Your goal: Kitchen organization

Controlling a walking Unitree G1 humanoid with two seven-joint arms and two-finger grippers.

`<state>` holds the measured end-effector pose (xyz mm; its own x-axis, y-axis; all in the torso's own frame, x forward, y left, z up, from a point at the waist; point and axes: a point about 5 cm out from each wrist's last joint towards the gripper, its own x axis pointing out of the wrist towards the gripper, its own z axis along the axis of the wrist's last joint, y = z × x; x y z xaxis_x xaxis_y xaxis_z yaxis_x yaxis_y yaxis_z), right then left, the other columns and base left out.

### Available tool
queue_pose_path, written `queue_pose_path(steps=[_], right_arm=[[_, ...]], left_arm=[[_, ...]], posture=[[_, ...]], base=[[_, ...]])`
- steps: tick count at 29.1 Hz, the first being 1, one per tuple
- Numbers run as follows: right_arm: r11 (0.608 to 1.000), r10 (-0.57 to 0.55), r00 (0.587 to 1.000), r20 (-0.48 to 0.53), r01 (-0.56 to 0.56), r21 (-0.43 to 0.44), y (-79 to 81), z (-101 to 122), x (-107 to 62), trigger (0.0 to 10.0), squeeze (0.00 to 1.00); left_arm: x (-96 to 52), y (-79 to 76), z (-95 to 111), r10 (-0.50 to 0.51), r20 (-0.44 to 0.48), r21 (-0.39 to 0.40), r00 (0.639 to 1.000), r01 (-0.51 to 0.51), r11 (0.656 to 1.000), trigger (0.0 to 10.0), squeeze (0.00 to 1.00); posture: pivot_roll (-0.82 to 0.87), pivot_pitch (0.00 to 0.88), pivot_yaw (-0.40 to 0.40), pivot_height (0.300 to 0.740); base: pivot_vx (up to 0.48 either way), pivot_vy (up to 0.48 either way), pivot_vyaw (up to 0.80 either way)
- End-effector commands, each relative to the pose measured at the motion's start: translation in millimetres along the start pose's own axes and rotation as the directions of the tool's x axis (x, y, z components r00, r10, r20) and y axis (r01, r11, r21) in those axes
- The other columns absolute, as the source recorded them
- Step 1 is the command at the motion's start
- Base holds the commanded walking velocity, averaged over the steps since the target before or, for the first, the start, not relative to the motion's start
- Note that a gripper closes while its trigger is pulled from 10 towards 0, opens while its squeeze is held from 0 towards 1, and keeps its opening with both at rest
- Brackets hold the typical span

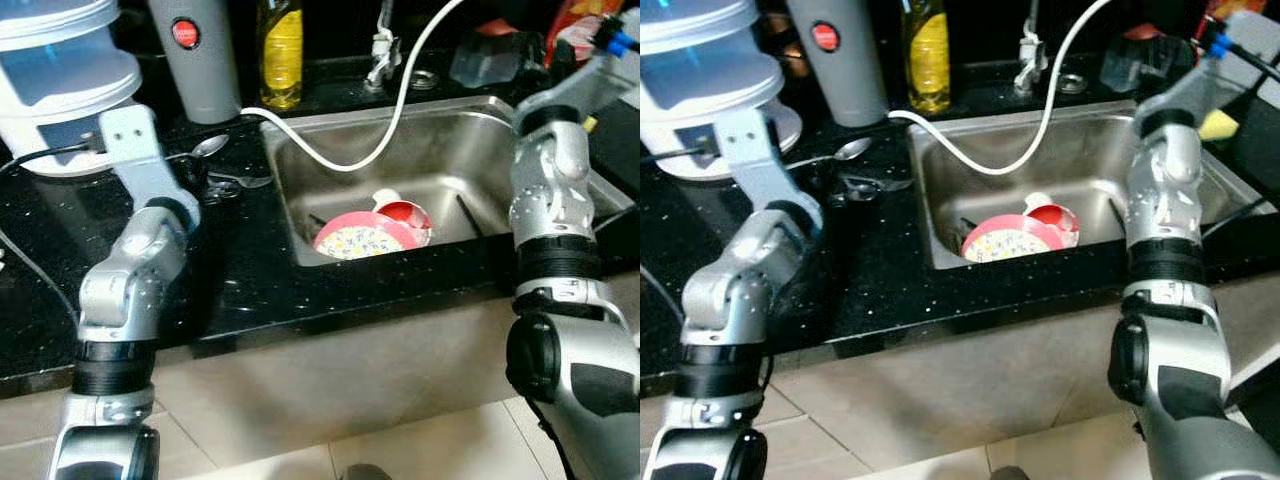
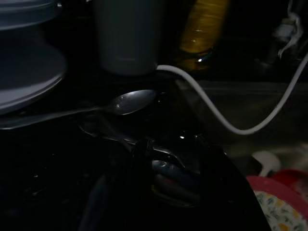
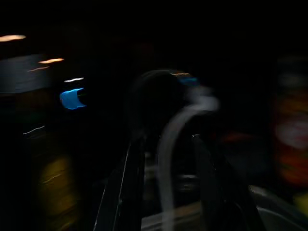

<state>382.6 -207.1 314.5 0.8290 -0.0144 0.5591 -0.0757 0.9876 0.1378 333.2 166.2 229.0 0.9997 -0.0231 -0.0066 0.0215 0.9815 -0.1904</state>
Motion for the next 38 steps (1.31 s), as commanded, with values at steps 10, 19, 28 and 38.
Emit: queue_pose_path(steps=[10,19,28,38], right_arm=[[0.887,0.463,0.874,-0.15,-0.458,0.067,69.3,-35,-36.2,10.0,0.0],[0.88,0.472,0.86,-0.194,-0.471,0.054,67.9,-39,-38.8,10.0,0.0],[0.877,0.48,0.856,-0.194,-0.474,0.077,71.7,-37,-42.1,10.0,0.0],[0.889,0.458,0.867,-0.196,-0.45,0.084,69.0,-36,-43.7,10.0,0.0]], left_arm=[[-13.8,38.9,-13,0.151,-0.093,0.248,0.984,-0.124,0.961,10.0,0.0],[-27.8,43.5,-34,0.137,-0.226,0.26,0.964,-0.076,0.963,10.0,0.0],[-17.6,16.3,-47,0.056,-0.255,0.242,0.965,0.008,0.97,10.0,0.0],[-15.9,18.8,-82,0.088,-0.398,0.154,0.913,-0.029,0.988,10.0,0.0]], posture=[[-0.08,0.0,0.043,0.74],[-0.07,0.0,0.04,0.74],[-0.08,0.0,0.047,0.74],[-0.09,0.0,0.053,0.74]], base=[[0.0,0.0,0.0],[0.0,0.0,0.0],[0.0,0.0,0.0],[0.0,0.0,0.0]])
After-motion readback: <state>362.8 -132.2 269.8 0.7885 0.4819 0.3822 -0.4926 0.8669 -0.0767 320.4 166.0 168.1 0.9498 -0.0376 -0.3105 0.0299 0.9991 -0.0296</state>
